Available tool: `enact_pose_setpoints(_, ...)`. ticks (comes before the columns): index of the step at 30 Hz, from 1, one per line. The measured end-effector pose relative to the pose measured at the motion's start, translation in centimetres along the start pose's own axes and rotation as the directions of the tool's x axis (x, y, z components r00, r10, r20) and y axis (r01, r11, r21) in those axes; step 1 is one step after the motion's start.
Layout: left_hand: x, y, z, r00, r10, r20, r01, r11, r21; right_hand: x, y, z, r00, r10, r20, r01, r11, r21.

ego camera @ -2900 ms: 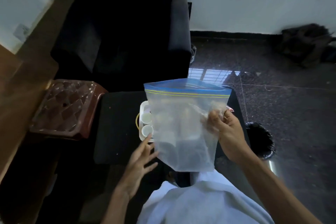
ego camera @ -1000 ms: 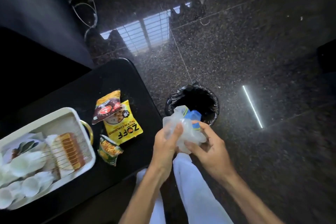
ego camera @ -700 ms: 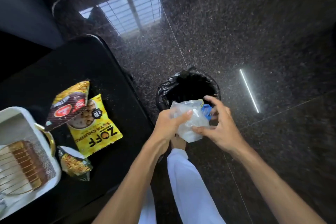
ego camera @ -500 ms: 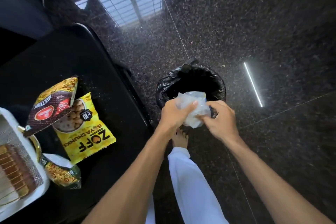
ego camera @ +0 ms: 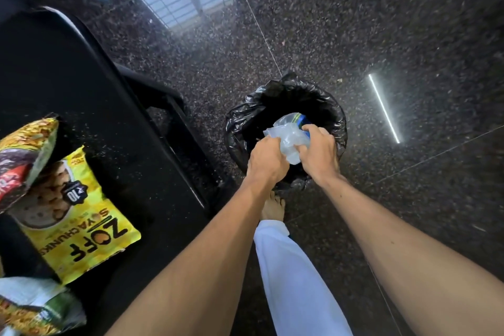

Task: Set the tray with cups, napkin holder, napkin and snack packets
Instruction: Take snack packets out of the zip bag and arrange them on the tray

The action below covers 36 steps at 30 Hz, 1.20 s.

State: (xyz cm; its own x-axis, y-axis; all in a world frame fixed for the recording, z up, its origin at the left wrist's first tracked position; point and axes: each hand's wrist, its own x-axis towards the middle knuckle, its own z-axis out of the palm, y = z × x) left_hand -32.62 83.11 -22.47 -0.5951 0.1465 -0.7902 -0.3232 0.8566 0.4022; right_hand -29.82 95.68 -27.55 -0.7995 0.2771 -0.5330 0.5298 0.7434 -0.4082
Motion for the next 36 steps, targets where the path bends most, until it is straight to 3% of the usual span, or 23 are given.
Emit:
enact_pose_setpoints(4, 1.4, -0.5, 0.5, 0.996, -0.075, 0.039, 0.077, 0.994, -0.079, 0.2, 0.5, 0.6, 0.998, 0.005, 0.060, -0.010, 0.996, 0.089)
enact_pose_setpoints(14, 0.6, -0.8, -0.3, 0.993, -0.113, 0.012, 0.113, 0.963, -0.244, -1.6, 0.1, 0.1, 0.994, -0.026, 0.108, 0.018, 0.997, 0.077)
enact_pose_setpoints(19, -3.6, 1.3, -2.9, 0.989, -0.070, -0.130, 0.012, 0.917, -0.400, -3.9, -1.7, -1.6, 0.999, -0.040, -0.009, 0.041, 0.988, 0.150)
enact_pose_setpoints(24, -10.4, 1.8, -7.5, 0.951, -0.025, -0.310, -0.157, 0.820, -0.550, -7.9, -6.3, -4.7, 0.991, -0.065, -0.113, 0.100, 0.936, 0.336)
enact_pose_setpoints(27, -15.8, 0.5, -10.6, 0.908, -0.036, -0.417, -0.256, 0.741, -0.621, -11.2, -10.6, -7.2, 0.981, -0.120, -0.153, 0.172, 0.903, 0.394)
enact_pose_setpoints(30, -21.6, -1.9, -13.9, 0.831, -0.025, -0.555, -0.369, 0.722, -0.585, -14.4, -15.5, -9.2, 0.974, -0.161, -0.162, 0.219, 0.860, 0.461)
enact_pose_setpoints(33, -26.4, -5.3, -17.1, 0.709, -0.002, -0.705, -0.428, 0.794, -0.432, -17.1, -20.5, -10.2, 0.964, -0.229, -0.132, 0.265, 0.822, 0.504)
enact_pose_setpoints(36, -29.5, -10.0, -19.8, 0.607, -0.058, -0.792, -0.332, 0.887, -0.320, -19.5, -25.1, -9.7, 0.952, -0.302, -0.051, 0.280, 0.791, 0.544)
